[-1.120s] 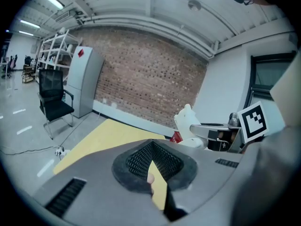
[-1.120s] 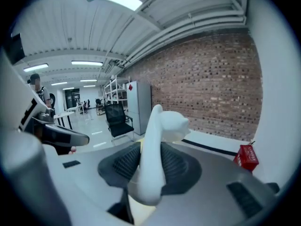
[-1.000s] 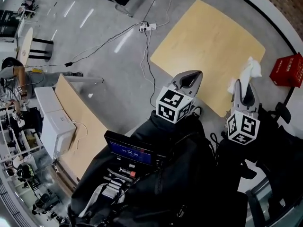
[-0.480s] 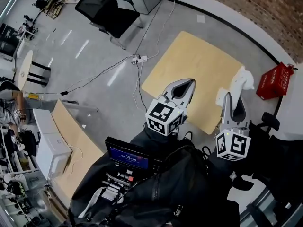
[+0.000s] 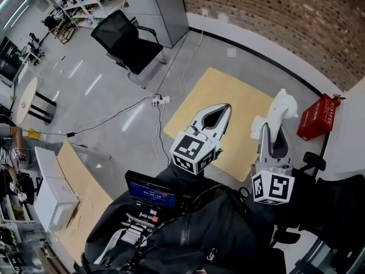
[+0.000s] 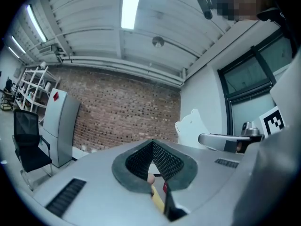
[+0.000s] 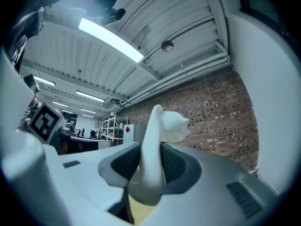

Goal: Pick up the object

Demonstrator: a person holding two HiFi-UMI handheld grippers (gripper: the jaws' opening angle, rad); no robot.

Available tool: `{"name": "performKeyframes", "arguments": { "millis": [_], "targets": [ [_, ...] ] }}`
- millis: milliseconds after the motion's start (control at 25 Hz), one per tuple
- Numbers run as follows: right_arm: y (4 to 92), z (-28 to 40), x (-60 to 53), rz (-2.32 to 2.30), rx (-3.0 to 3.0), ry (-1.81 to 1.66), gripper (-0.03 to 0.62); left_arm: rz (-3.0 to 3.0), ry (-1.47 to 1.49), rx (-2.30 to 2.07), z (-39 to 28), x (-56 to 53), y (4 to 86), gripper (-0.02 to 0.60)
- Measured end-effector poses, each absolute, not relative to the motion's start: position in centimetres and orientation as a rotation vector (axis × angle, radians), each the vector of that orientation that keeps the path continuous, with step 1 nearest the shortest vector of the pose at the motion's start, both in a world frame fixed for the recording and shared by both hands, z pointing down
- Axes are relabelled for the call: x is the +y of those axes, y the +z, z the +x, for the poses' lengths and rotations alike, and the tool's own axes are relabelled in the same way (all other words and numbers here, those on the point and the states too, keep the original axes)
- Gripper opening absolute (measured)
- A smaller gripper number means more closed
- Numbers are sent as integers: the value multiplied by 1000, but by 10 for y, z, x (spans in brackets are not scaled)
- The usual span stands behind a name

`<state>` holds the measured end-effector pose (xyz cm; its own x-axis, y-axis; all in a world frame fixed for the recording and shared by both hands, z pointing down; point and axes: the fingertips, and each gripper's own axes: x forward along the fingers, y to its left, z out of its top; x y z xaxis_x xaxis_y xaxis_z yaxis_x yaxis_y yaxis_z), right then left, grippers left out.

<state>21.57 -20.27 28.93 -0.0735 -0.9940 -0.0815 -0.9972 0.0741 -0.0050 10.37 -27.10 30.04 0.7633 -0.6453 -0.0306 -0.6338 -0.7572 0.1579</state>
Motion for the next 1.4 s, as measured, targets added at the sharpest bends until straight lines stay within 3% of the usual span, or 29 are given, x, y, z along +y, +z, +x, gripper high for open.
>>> {"name": "performKeyframes", "arguments": {
  "millis": [680, 1400],
  "targets": [
    [247, 211, -218, -2033, 2243, 281, 137, 2922, -231, -1080, 107, -287, 260, 0],
    [251, 214, -234, -2011, 2281, 255, 137, 2885, -198, -1101, 111, -299, 269, 0]
  ]
}}
